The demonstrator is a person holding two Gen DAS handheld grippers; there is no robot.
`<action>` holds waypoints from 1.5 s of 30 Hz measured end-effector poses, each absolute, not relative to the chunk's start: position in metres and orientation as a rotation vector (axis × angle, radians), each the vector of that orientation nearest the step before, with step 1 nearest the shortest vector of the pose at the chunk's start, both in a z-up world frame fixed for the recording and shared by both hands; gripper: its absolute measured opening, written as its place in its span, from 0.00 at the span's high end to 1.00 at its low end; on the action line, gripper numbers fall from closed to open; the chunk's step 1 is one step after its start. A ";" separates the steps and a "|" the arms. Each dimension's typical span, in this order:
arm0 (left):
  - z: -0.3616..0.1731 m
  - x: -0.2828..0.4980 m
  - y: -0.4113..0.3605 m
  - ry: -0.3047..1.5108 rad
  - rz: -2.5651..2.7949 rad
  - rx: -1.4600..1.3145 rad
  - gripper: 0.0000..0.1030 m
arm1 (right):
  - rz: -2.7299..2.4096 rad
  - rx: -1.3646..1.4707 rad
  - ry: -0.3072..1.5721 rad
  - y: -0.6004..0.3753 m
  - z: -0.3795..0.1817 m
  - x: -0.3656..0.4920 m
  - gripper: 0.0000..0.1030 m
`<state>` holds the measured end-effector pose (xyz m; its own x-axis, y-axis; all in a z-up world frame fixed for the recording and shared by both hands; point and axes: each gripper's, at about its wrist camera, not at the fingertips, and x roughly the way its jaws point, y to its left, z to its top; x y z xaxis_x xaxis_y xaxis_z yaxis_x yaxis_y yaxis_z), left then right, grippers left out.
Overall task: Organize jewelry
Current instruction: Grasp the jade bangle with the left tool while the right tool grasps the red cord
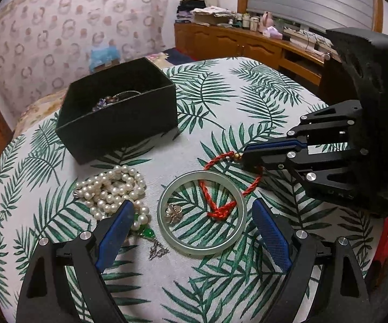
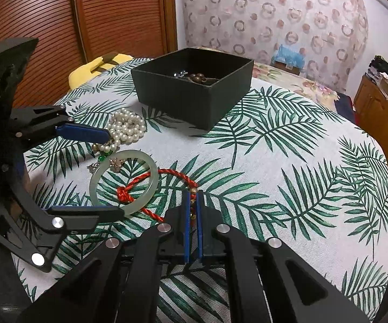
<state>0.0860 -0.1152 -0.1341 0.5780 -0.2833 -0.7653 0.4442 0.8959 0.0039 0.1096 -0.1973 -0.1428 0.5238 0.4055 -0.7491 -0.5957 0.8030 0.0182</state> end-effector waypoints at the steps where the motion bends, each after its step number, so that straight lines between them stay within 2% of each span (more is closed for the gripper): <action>1: -0.134 0.087 -0.116 0.856 -0.430 0.205 0.17 | 0.607 -0.252 0.823 -0.197 -0.143 0.110 0.95; 8: -0.137 0.093 -0.125 0.853 -0.429 0.255 0.18 | 0.610 -0.245 0.825 -0.199 -0.142 0.109 0.95; 14: -0.136 0.091 -0.127 0.832 -0.435 0.281 0.35 | 0.611 -0.241 0.826 -0.200 -0.142 0.110 0.95; 18: -0.133 0.089 -0.122 0.834 -0.441 0.259 0.36 | 0.611 -0.242 0.825 -0.200 -0.142 0.110 0.95; 19: -0.131 0.088 -0.120 0.825 -0.445 0.247 0.54 | 0.611 -0.242 0.825 -0.200 -0.142 0.110 0.95; 20: -0.127 0.087 -0.115 0.826 -0.466 0.214 0.67 | 0.611 -0.242 0.825 -0.200 -0.142 0.110 0.95; 21: -0.124 0.088 -0.112 0.828 -0.453 0.194 0.76 | 0.611 -0.242 0.825 -0.200 -0.142 0.110 0.95; 27: -0.116 0.091 -0.099 0.811 -0.399 0.174 0.76 | 0.611 -0.241 0.826 -0.200 -0.142 0.110 0.95; 30: -0.113 0.093 -0.094 0.805 -0.390 0.164 0.68 | 0.611 -0.242 0.825 -0.200 -0.142 0.110 0.95; 33: -0.112 0.098 -0.090 0.797 -0.376 0.192 0.68 | 0.611 -0.241 0.825 -0.200 -0.142 0.110 0.95; 37: -0.116 0.118 -0.089 0.838 -0.393 0.212 0.76 | 0.612 -0.241 0.825 -0.201 -0.142 0.110 0.95; 45: -0.129 0.131 -0.096 0.895 -0.467 0.277 0.81 | 0.617 -0.231 0.829 -0.200 -0.144 0.112 0.95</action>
